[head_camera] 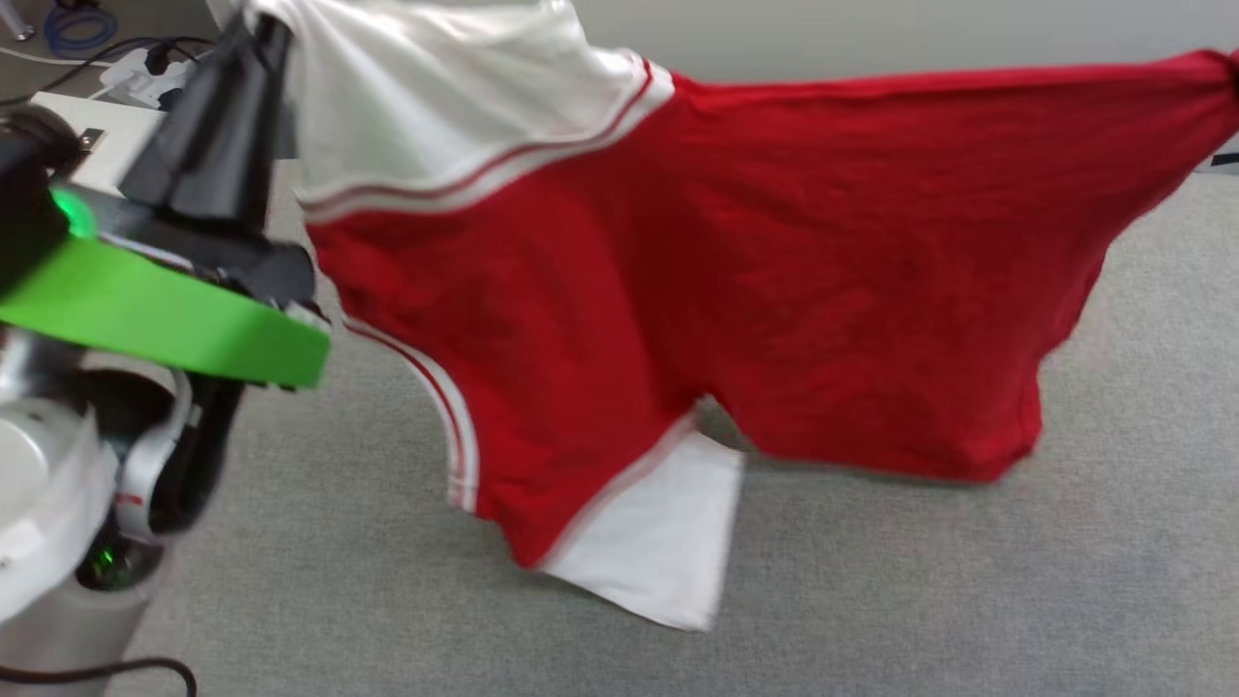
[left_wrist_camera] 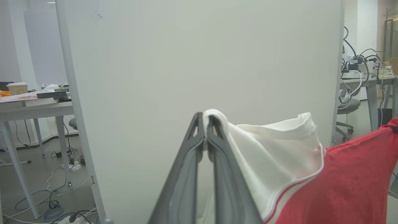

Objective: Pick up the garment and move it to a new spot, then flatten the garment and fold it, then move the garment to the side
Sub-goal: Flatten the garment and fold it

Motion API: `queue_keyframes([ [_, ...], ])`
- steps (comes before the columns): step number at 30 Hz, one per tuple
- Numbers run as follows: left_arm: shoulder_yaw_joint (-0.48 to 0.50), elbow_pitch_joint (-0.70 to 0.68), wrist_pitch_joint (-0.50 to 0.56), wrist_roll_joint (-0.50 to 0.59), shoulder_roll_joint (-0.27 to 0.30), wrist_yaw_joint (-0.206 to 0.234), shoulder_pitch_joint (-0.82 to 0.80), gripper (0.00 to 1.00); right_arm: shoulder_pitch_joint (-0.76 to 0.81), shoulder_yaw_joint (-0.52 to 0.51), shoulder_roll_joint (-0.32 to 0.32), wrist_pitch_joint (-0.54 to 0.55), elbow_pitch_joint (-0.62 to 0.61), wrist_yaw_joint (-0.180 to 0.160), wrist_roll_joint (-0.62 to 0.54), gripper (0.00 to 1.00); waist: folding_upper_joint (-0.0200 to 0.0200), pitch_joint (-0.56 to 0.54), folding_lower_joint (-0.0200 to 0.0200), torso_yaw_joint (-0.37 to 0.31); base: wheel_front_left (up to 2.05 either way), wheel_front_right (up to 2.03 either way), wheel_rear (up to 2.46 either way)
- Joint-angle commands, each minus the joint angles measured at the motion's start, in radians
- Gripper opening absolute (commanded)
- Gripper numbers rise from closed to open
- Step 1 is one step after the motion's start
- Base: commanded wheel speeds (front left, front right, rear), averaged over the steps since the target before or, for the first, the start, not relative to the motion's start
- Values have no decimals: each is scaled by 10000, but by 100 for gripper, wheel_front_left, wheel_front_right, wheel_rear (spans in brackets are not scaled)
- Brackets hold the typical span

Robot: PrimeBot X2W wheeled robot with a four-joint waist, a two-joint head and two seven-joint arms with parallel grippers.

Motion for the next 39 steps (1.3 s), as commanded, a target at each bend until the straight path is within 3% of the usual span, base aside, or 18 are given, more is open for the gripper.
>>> queue_keyframes([
  [1, 151, 5, -52, 113, 113, 45, -415, 0, -243, -74, 90, -121, -175, -7, -68, 0, 0, 141, 1, -102, 0, 0, 0],
  [11, 539, 876, 127, 397, 737, -761, -2911, 0, -1566, -461, 636, -1030, -412, -7, -733, 0, 0, 1320, 1, -336, 0, 0, 0],
  [22, 206, 3549, 318, 959, 1152, -2421, -6911, 0, -4131, -430, 977, -2408, 840, -7, -1603, 0, 0, 3663, 1, -497, 0, 0, 0],
  [28, -396, 5650, -48, 1756, 871, -3299, -9577, 0, -6114, -285, 1377, -3346, 2540, -7, -2361, 0, 0, 4700, 1, -615, 0, 0, 0],
  [33, -989, 7494, -622, 2629, 459, -3589, -11845, 0, -7911, -230, 1756, -4405, 4092, -7, -3088, 0, 0, 5506, 1, -761, 0, 0, 0],
  [39, -1477, 9799, -2071, 3365, -326, -3699, -13973, 0, -9790, -368, 2099, -5862, 6007, -7, -4111, 0, 0, 6148, 1, -801, 0, 0, 0],
])
